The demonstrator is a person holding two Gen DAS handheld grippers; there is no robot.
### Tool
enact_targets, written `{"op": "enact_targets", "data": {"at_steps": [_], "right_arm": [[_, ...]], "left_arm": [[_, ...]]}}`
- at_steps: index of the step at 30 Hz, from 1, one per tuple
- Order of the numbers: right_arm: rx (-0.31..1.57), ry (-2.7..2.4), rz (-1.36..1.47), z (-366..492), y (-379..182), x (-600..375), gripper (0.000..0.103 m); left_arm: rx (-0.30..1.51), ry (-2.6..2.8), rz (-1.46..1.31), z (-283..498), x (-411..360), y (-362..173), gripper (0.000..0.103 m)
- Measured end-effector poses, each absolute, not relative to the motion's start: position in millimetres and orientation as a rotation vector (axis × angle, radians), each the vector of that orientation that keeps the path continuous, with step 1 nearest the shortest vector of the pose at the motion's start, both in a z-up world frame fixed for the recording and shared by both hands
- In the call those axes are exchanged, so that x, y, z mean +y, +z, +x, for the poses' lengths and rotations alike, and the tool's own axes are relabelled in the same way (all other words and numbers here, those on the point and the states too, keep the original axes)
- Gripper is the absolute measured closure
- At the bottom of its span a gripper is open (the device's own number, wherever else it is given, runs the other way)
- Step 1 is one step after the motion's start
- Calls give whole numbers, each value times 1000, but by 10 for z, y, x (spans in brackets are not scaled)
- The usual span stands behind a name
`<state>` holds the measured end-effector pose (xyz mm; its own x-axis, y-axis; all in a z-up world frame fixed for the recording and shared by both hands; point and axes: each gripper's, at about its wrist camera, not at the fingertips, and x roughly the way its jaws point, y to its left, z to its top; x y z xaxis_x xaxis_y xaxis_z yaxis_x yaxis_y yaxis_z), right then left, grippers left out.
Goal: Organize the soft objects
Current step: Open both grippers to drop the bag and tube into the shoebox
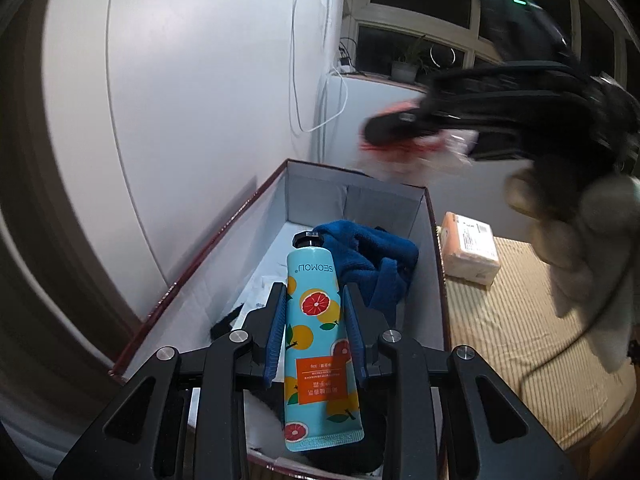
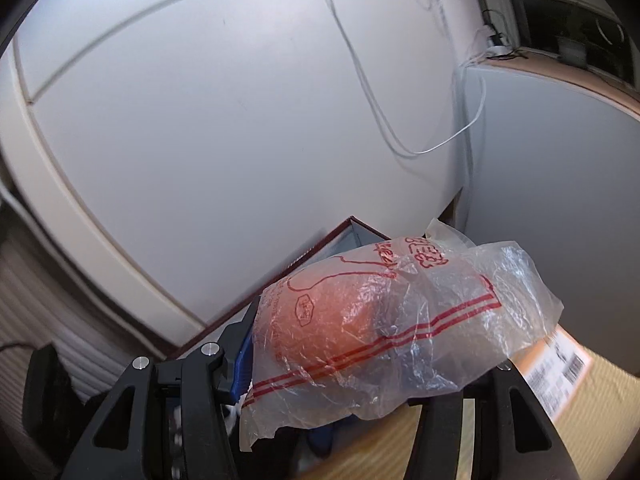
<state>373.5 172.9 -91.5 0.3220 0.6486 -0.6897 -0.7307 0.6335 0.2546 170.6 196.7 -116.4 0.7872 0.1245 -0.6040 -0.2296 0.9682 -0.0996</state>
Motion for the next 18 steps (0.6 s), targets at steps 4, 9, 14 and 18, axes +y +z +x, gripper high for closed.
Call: {"op": "enact_targets", "data": {"at_steps": [4,9,14,18], "right_arm": [[888,903,-110,3914,-1050,1938,51],[926,871,-95,4127,-1143,2095,32],[923,866,-89,4152,-1112,2110,31],[913,867,-92,4113,-1097,2096,30]], "left_arm": [[647,191,-177,1740,2004,-1205,76],[630,211,-202,1723,2079,-1165,36],[621,211,-209,1657,2091,-1118,36],[617,211,-221,1616,2103,-1104,36]]}}
